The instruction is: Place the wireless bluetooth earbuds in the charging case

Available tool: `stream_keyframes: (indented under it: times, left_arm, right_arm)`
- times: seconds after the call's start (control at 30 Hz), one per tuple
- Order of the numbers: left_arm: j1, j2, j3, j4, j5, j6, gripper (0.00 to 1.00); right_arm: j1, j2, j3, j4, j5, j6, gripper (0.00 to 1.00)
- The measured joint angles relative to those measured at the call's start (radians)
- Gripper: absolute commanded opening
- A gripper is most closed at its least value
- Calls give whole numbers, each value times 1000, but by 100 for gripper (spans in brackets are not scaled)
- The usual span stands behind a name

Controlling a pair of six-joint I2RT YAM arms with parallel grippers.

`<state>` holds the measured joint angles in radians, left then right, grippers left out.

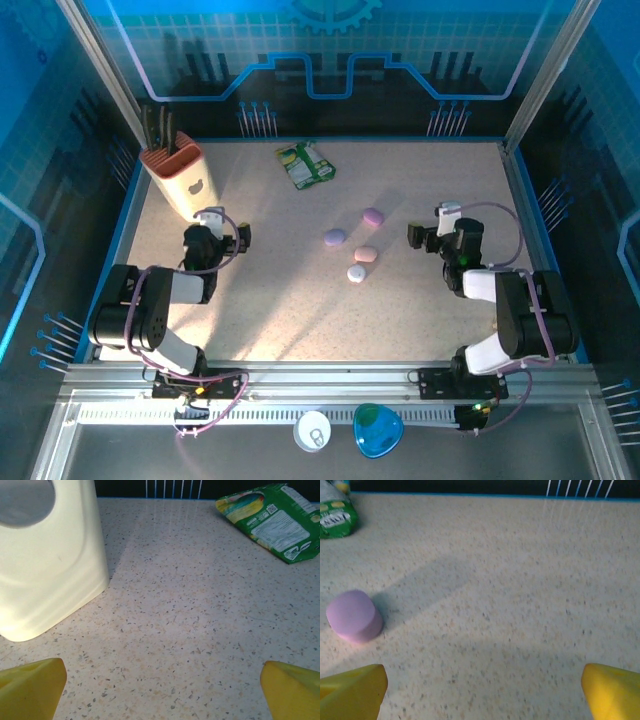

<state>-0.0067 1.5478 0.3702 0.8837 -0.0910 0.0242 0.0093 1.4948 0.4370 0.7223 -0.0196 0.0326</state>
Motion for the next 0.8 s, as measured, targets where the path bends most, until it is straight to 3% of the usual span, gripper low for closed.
stream_keyframes:
  times: [0.17,0.8]
  left_arm:
    - [0,0,0,6,2,-1,99]
    - [0,0,0,13,18,-1,99]
  right_arm:
    - [16,31,-34,102,3,-11,100]
    - [37,39,-45,132,50,-21,100]
